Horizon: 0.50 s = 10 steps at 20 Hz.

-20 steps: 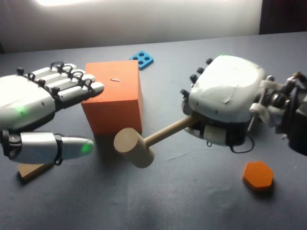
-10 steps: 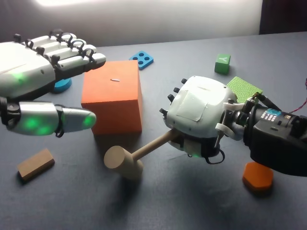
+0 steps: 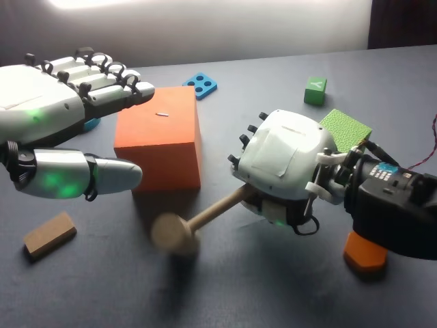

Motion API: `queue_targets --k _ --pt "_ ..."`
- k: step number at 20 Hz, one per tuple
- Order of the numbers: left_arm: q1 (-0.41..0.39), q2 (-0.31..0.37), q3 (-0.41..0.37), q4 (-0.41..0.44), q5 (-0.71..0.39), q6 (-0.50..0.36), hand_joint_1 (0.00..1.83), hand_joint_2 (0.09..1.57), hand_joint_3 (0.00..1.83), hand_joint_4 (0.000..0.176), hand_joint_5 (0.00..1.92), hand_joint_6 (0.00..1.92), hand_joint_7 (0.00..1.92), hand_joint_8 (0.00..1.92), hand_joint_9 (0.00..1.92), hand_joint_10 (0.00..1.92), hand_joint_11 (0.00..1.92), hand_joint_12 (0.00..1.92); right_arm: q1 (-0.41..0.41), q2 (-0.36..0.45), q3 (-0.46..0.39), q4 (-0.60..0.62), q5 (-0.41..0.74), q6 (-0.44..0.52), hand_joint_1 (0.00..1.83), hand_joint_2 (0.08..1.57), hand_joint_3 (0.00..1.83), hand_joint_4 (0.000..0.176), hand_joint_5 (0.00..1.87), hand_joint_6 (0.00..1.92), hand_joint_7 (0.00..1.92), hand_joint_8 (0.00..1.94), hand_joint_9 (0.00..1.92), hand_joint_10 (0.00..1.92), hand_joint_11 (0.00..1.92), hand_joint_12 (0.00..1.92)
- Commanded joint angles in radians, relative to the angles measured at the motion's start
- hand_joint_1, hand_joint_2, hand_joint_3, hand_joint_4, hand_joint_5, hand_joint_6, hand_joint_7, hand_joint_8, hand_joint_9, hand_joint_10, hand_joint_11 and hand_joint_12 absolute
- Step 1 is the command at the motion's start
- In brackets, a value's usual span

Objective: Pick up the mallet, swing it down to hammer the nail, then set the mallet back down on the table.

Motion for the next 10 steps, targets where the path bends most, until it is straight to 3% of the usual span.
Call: queue_targets --k 1,4,5,7,10 --pt "-0.014 0.010 -0.001 -0.017 -0.106 -0.001 0.00 1.25 0.00 0.000 0.04 0.00 0.03 0.00 0.01 0.00 0.00 0.00 -0.001 -0.008 -0.002 -0.027 0.077 -0.007 0.34 1.34 0.00 0.000 0.52 1.88 0.55 1.87 0.50 1.89 0.43 1.92" --pt "-0.013 0.010 -0.003 -0.017 -0.106 0.000 0.00 1.24 0.00 0.000 0.04 0.00 0.02 0.00 0.00 0.00 0.00 0.00 -0.005 -0.011 0.000 -0.027 0.076 -0.016 0.27 1.30 0.00 0.000 0.41 1.51 0.36 1.59 0.33 1.63 0.24 1.78" --pt "-0.013 0.010 -0.004 -0.017 -0.106 0.000 0.00 1.24 0.00 0.000 0.04 0.00 0.02 0.00 0.00 0.00 0.00 0.00 -0.006 -0.011 0.000 -0.027 0.076 -0.016 0.25 1.29 0.00 0.000 0.42 1.42 0.38 1.50 0.33 1.56 0.22 1.74" --pt "-0.013 0.010 -0.005 -0.015 -0.106 0.001 0.00 1.24 0.00 0.000 0.03 0.00 0.01 0.00 0.00 0.00 0.00 0.00 -0.007 -0.008 0.000 -0.027 0.076 -0.016 0.29 1.27 0.00 0.000 0.53 1.05 0.47 1.22 0.43 1.30 0.30 1.48" --pt "-0.013 0.010 -0.007 -0.013 -0.103 0.001 0.00 1.24 0.00 0.000 0.04 0.00 0.02 0.00 0.00 0.00 0.00 0.00 -0.007 -0.003 0.000 -0.027 0.085 -0.016 0.28 1.28 0.00 0.000 0.58 0.63 0.49 0.95 0.42 1.10 0.24 1.35"
